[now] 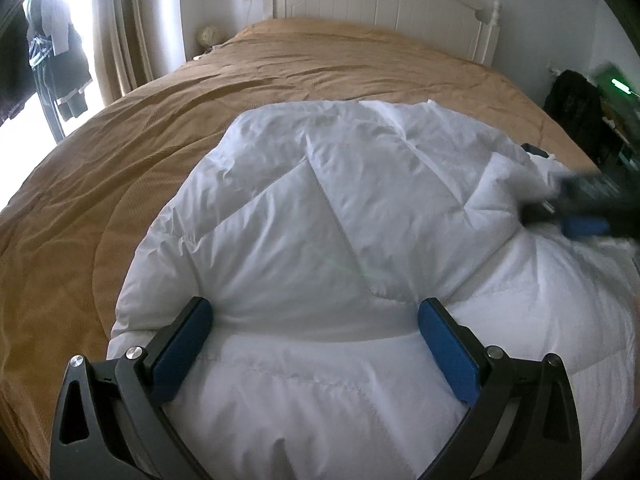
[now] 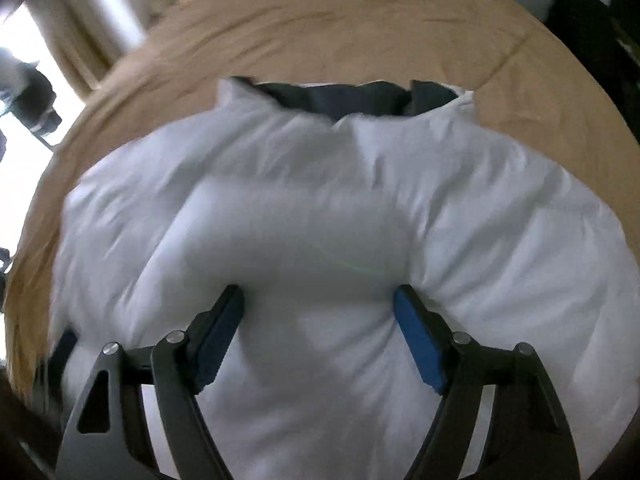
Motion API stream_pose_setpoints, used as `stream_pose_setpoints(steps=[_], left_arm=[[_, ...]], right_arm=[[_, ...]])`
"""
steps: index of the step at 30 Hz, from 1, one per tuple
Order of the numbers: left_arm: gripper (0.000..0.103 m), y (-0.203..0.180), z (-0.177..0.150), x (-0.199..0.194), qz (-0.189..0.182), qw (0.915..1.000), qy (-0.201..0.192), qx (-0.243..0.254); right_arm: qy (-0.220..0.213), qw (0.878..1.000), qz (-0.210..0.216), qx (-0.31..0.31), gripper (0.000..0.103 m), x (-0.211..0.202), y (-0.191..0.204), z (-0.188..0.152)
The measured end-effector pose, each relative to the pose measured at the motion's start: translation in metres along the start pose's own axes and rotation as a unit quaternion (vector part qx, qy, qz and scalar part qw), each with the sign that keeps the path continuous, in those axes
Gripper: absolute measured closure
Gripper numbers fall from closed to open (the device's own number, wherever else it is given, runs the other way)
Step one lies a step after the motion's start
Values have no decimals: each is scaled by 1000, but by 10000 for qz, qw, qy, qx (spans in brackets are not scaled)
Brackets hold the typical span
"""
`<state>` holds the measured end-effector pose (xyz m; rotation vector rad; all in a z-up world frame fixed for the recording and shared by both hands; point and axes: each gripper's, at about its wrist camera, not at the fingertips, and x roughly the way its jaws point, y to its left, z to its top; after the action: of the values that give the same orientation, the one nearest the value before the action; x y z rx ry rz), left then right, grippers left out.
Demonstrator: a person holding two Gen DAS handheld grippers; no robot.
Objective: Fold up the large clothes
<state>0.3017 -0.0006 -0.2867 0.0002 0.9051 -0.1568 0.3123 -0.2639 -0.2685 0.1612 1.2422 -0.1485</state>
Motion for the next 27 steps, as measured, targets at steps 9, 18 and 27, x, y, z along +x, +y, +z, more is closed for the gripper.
stream_pose_setpoints(steps=[9, 18, 27], left_arm=[[1, 12, 1, -17, -133, 9998, -42, -135], [1, 104, -18, -75, -25, 9902, -216, -1377], [1, 137, -49, -58, -2334, 9350, 342, -2649]], right_arm=[[183, 9989, -424, 52, 0, 50, 8, 80], [-334, 9991, 255, -95, 42, -42, 16, 51], [194, 9965, 473, -665, 40, -41, 36, -109]])
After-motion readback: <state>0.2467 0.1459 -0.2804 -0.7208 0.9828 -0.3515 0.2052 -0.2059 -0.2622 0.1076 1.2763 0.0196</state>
